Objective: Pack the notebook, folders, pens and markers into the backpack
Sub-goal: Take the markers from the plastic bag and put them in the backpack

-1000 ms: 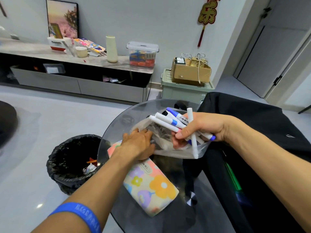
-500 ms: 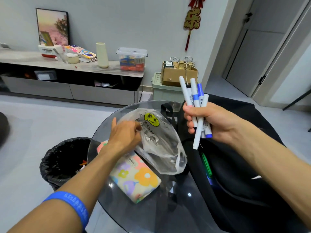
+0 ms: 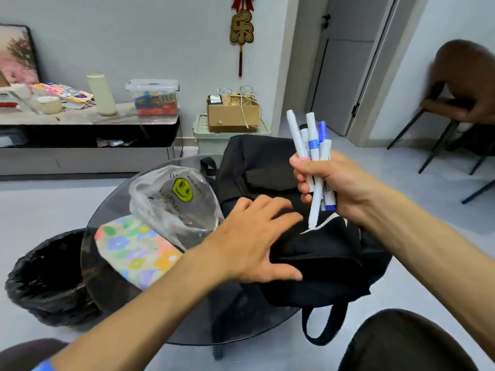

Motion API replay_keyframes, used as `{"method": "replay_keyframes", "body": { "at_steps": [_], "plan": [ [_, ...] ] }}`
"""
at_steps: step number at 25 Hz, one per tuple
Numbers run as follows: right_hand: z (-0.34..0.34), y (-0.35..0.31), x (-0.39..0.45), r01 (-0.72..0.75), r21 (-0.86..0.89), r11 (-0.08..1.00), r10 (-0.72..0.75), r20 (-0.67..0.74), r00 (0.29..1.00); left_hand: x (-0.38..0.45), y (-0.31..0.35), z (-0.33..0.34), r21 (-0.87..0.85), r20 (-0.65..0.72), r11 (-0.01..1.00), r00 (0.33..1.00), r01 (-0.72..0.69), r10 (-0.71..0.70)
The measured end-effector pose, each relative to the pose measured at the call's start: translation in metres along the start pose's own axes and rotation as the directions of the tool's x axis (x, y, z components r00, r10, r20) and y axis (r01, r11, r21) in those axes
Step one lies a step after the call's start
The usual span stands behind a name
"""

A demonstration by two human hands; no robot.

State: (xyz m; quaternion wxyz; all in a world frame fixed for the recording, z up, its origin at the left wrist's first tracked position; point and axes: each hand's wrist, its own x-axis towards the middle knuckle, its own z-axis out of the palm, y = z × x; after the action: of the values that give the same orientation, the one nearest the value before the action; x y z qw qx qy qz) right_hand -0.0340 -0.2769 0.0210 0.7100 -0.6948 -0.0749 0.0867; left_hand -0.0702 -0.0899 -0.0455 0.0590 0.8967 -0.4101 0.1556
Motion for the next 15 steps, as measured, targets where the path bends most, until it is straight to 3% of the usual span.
{"method": "replay_keyframes", "body": {
  "at_steps": [1, 2, 4, 6, 7, 9, 10, 12, 13, 15],
  "plan": [
    [-0.008, -0.002, -0.008, 0.027, 0.02, 0.999, -0.027, -0.002, 1.0, 0.011, 0.012, 0.008, 0.066, 0.123, 0.998, 0.992, 0.005, -0.013],
    [-0.015, -0.002, -0.016, 0.062, 0.046, 0.997, -0.062, 0.009, 0.998, 0.021, 0.016, 0.012, 0.069, 0.146, 0.997, 0.988, 0.042, -0.052],
    [-0.036, -0.007, -0.037, 0.158, 0.062, 0.986, -0.162, 0.077, 0.984, 0.047, 0.012, 0.005, -0.215, -0.041, 0.938, 0.957, 0.271, -0.286],
    [-0.055, -0.008, -0.056, 0.247, -0.007, 0.969, -0.241, 0.189, 0.952, 0.072, -0.009, -0.007, -0.568, -0.119, 0.683, 0.775, 0.459, -0.62],
    [-0.061, -0.008, -0.063, 0.273, -0.07, 0.96, -0.248, 0.249, 0.936, 0.085, -0.021, -0.016, -0.701, -0.101, 0.54, 0.685, 0.466, -0.722],
    [-0.063, 0.004, -0.066, 0.32, -0.282, 0.904, -0.217, 0.343, 0.914, 0.108, -0.037, -0.038, -0.884, -0.018, 0.287, 0.585, 0.37, -0.811],
    [-0.062, 0.017, -0.061, 0.37, -0.478, 0.797, -0.209, 0.357, 0.91, 0.119, -0.042, -0.049, -0.92, -0.01, 0.226, 0.557, 0.321, -0.831],
    [-0.057, 0.048, -0.039, 0.391, -0.835, 0.387, -0.17, 0.353, 0.92, 0.132, -0.045, -0.068, -0.932, -0.051, 0.235, 0.539, 0.277, -0.841],
    [-0.054, 0.06, -0.024, 0.342, -0.921, 0.186, -0.126, 0.323, 0.938, 0.136, -0.045, -0.073, -0.926, -0.075, 0.266, 0.558, 0.268, -0.826],
    [-0.052, 0.072, 0.005, 0.216, -0.975, -0.048, -0.074, 0.219, 0.973, 0.139, -0.041, -0.077, -0.907, -0.117, 0.342, 0.634, 0.245, -0.765]
  ]
}}
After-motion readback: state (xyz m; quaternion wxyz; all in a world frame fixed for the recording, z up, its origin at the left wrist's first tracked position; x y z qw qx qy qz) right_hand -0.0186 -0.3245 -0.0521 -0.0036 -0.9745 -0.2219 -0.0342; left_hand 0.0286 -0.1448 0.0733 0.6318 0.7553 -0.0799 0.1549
